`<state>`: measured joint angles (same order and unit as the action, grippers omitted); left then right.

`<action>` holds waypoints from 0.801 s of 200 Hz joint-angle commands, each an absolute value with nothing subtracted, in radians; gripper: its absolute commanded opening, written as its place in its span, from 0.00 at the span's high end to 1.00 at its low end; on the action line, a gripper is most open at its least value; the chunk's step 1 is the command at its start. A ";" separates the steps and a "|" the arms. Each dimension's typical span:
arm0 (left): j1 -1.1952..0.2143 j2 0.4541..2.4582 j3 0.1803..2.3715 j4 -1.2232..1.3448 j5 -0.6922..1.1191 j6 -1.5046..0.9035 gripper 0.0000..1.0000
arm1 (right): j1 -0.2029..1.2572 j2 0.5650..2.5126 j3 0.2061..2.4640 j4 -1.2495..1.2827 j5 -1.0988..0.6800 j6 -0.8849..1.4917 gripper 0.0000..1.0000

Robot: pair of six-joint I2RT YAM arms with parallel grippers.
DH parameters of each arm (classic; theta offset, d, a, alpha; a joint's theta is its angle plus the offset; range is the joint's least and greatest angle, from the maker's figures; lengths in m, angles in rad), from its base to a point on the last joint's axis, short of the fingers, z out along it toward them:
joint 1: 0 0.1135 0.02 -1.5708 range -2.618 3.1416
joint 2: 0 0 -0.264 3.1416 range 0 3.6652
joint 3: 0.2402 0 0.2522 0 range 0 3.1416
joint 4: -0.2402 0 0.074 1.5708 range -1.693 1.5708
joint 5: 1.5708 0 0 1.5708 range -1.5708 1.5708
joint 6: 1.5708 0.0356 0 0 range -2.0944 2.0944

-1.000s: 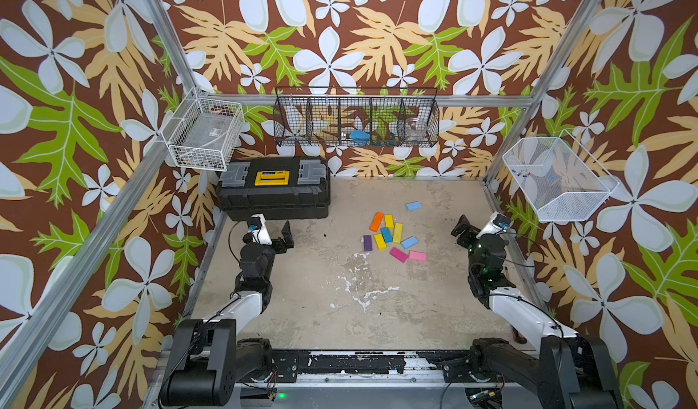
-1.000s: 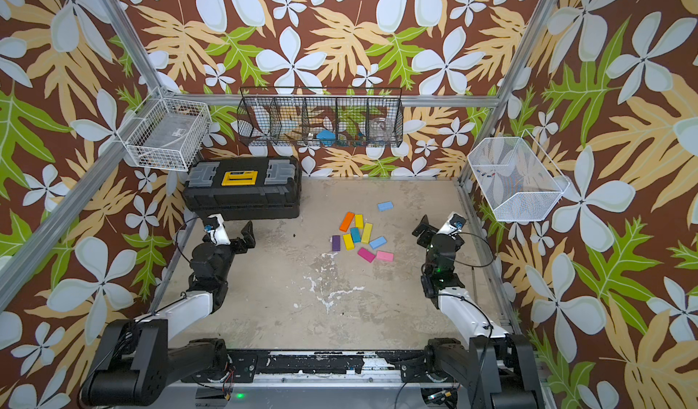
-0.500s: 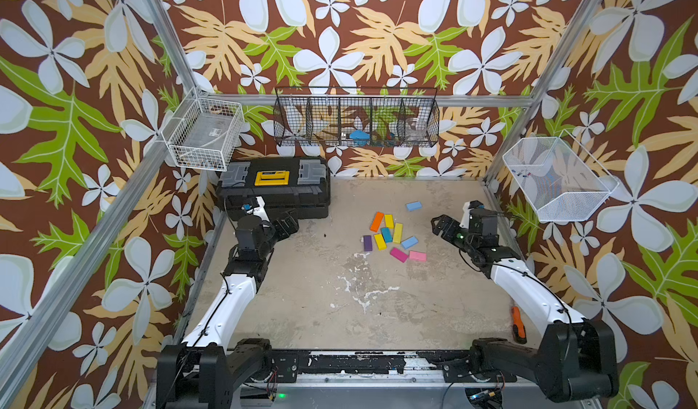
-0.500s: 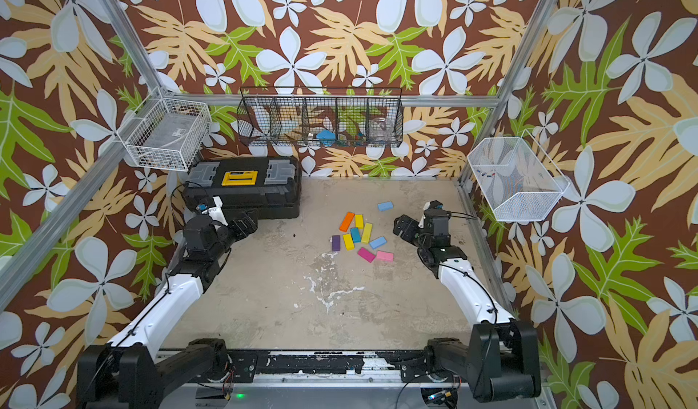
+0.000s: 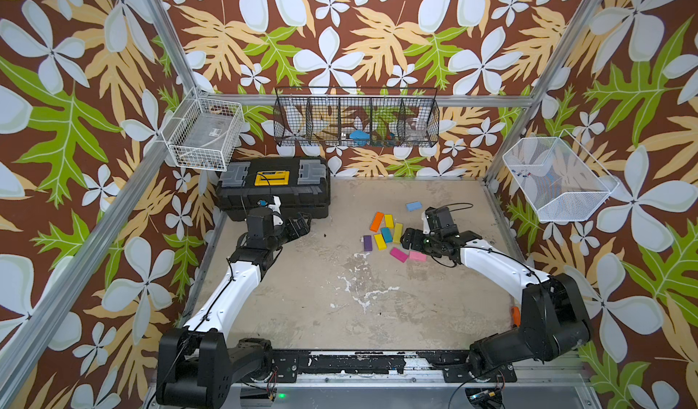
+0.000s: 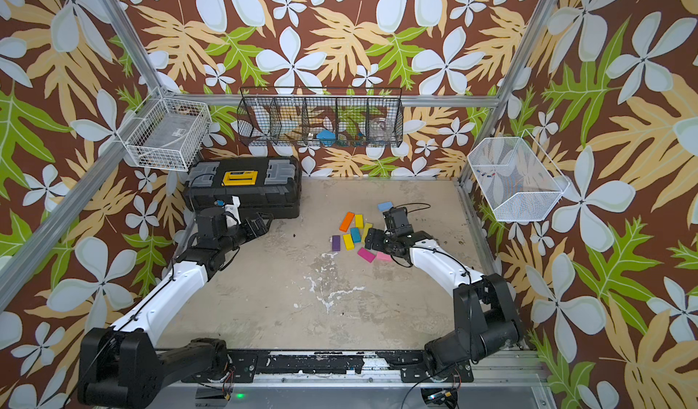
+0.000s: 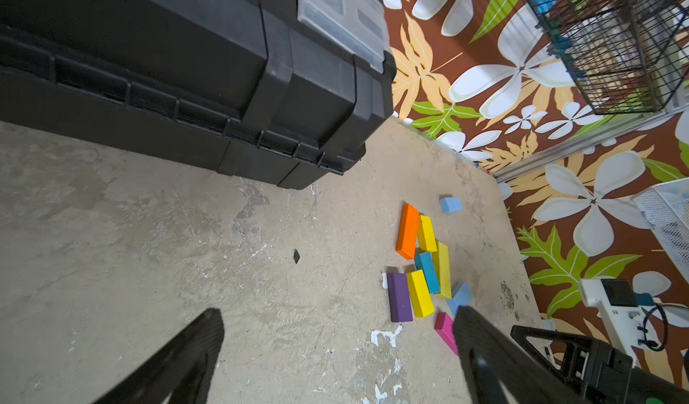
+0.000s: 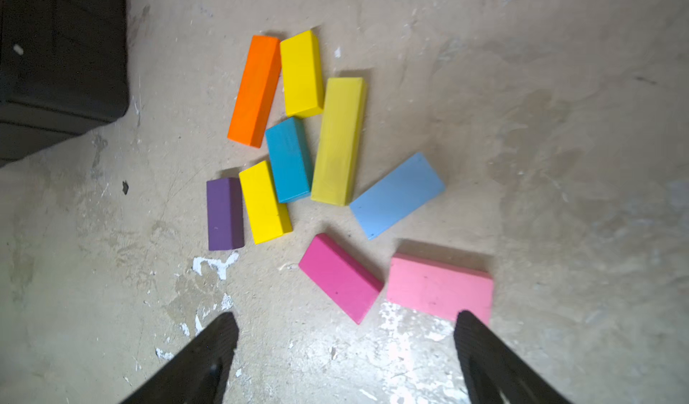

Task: Assemble the letter c with building blocks
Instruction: Adjust the building block at the center of the board.

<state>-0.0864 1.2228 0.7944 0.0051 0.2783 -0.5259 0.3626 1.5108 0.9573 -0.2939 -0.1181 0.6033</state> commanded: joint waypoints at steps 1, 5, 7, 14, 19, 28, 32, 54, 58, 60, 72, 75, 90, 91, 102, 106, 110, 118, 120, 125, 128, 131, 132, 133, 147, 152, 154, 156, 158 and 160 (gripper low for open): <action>-0.089 1.249 0.818 0.000 0.285 -0.528 0.00 | 0.393 1.530 0.962 -0.323 -0.047 0.666 0.09; -0.089 1.252 0.822 -0.001 0.285 -0.526 0.00 | 0.397 1.532 0.958 -0.321 -0.040 0.680 0.09; -0.089 1.253 0.823 -0.001 0.284 -0.524 0.00 | 0.398 1.534 0.956 -0.320 -0.037 0.686 0.09; -0.089 1.259 0.828 -0.002 0.285 -0.522 0.00 | 0.401 1.536 0.950 -0.315 -0.023 0.708 0.10; -0.089 1.262 0.831 -0.002 0.287 -0.520 0.00 | 0.400 1.537 0.944 -0.313 -0.013 0.725 0.10; -0.089 1.269 0.837 -0.002 0.288 -0.518 0.00 | 0.401 1.540 0.940 -0.311 0.005 0.741 0.10; -0.089 1.272 0.839 -0.002 0.288 -0.518 0.00 | 0.401 1.542 0.940 -0.313 0.017 0.744 0.10; -0.089 1.282 0.849 -0.002 0.298 -0.523 0.00 | 0.401 1.560 0.959 -0.338 0.109 0.715 0.12; -0.089 1.285 0.850 -0.002 0.300 -0.524 0.00 | 0.399 1.568 0.965 -0.344 0.120 0.704 0.12; -0.089 1.285 0.850 -0.002 0.301 -0.524 0.00 | 0.399 1.573 0.968 -0.347 0.127 0.699 0.12; -0.089 1.286 0.850 -0.002 0.306 -0.524 0.00 | 0.397 1.598 0.990 -0.370 0.164 0.675 0.13; -0.089 1.287 0.850 -0.002 0.307 -0.525 0.00 | 0.397 1.604 0.994 -0.373 0.172 0.670 0.13; -0.089 1.286 0.847 -0.002 0.309 -0.526 0.00 | 0.393 1.629 1.008 -0.389 0.206 0.657 0.15; -0.089 1.286 0.847 -0.001 0.310 -0.526 0.00 | 0.393 1.631 1.008 -0.389 0.207 0.657 0.15; -0.089 1.285 0.844 0.000 0.315 -0.526 0.00 | 0.385 1.643 1.005 -0.385 0.214 0.651 0.17; -0.089 1.285 0.843 0.000 0.315 -0.526 0.00 | 0.381 1.649 1.004 -0.382 0.210 0.649 0.17; -0.089 1.285 0.842 0.000 0.314 -0.526 0.00 | 0.378 1.654 1.002 -0.380 0.206 0.648 0.18; -0.089 1.284 0.840 0.000 0.314 -0.525 0.00 | 0.371 1.664 1.003 -0.378 0.201 0.647 0.20; -0.089 1.284 0.839 0.000 0.313 -0.526 0.00 | 0.368 1.666 1.002 -0.378 0.201 0.647 0.21; -0.089 1.284 0.838 0.001 0.313 -0.526 0.00 | 0.365 1.670 1.001 -0.373 0.197 0.645 0.22; -0.089 1.283 0.838 0.001 0.314 -0.525 0.00 | 0.365 1.673 1.000 -0.370 0.193 0.642 0.22; -0.089 1.283 0.838 0.001 0.313 -0.527 0.00 | 0.364 1.676 0.999 -0.367 0.189 0.640 0.22; -0.089 1.284 0.838 0.002 0.314 -0.527 0.00 | 0.364 1.676 1.000 -0.366 0.189 0.638 0.23; -0.089 1.284 0.838 0.002 0.314 -0.527 0.00 | 0.364 1.677 1.000 -0.366 0.189 0.637 0.22; -0.089 1.283 0.835 0.002 0.317 -0.529 0.00 | 0.365 1.688 1.001 -0.361 0.175 0.628 0.23; -0.089 1.283 0.834 0.002 0.317 -0.531 0.00 | 0.365 1.692 1.001 -0.359 0.171 0.626 0.24; -0.089 1.282 0.833 0.002 0.316 -0.530 0.00 | 0.365 1.693 1.001 -0.358 0.170 0.623 0.24; -0.089 1.281 0.832 0.002 0.317 -0.531 0.00 | 0.364 1.695 1.000 -0.357 0.167 0.622 0.24; -0.089 1.281 0.832 0.002 0.317 -0.531 0.00 | 0.364 1.695 0.999 -0.356 0.166 0.621 0.25; -0.089 1.282 0.831 0.003 0.317 -0.531 0.00 | 0.365 1.696 0.999 -0.354 0.164 0.618 0.26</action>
<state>-0.0875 1.2846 0.8352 0.0010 0.3016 -0.5255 0.3649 1.6848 1.0008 -0.3527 0.1722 0.6460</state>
